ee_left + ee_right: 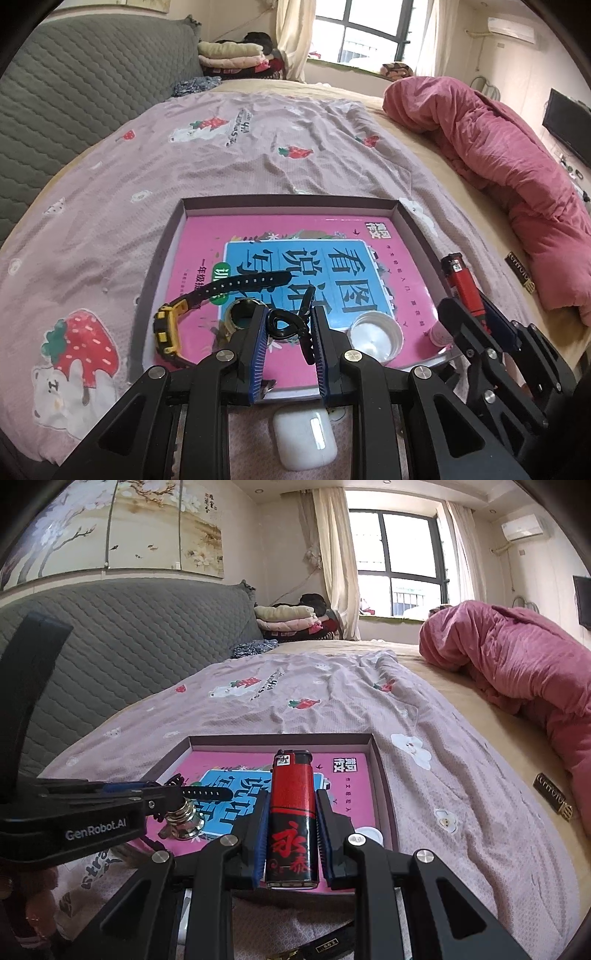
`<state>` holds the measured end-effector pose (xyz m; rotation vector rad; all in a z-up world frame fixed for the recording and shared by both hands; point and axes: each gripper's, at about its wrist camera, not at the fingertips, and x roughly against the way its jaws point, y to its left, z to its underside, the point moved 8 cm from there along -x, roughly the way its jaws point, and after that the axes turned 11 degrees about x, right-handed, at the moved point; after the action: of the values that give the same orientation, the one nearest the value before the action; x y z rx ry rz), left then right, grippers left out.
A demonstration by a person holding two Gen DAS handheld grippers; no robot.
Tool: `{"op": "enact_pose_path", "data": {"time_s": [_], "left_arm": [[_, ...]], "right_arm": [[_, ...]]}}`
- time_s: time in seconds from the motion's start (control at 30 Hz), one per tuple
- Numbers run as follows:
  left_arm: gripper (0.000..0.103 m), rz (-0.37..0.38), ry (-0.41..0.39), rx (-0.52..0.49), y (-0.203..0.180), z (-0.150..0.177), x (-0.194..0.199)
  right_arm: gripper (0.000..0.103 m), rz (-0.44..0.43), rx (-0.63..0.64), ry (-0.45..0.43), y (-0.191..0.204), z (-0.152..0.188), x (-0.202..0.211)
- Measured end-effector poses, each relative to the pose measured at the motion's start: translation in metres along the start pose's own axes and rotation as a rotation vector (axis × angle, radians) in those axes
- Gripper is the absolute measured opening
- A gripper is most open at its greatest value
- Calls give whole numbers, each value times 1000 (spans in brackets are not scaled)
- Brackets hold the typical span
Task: Organize rigid objects
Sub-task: 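Lower the clip into the box with left tool while right tool lowers the lighter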
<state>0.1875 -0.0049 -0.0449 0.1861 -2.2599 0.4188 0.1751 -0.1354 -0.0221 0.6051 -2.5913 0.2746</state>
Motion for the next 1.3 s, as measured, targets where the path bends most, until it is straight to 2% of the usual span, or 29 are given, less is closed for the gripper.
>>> {"op": "enact_pose_path", "data": {"time_s": [0.2,0.87,1.3], "left_arm": [[23,-7,22,-13,-8,5,-14],[23,-16,79,-39,-10,21,-49],[23,-18,93,-40,-2,24,-57]], "right_arm": [[23,-15,-46,7,-11,1,2],[23,-28,42,65,3,11,-24],[23,-45,70,61,11,9,-35]]}}
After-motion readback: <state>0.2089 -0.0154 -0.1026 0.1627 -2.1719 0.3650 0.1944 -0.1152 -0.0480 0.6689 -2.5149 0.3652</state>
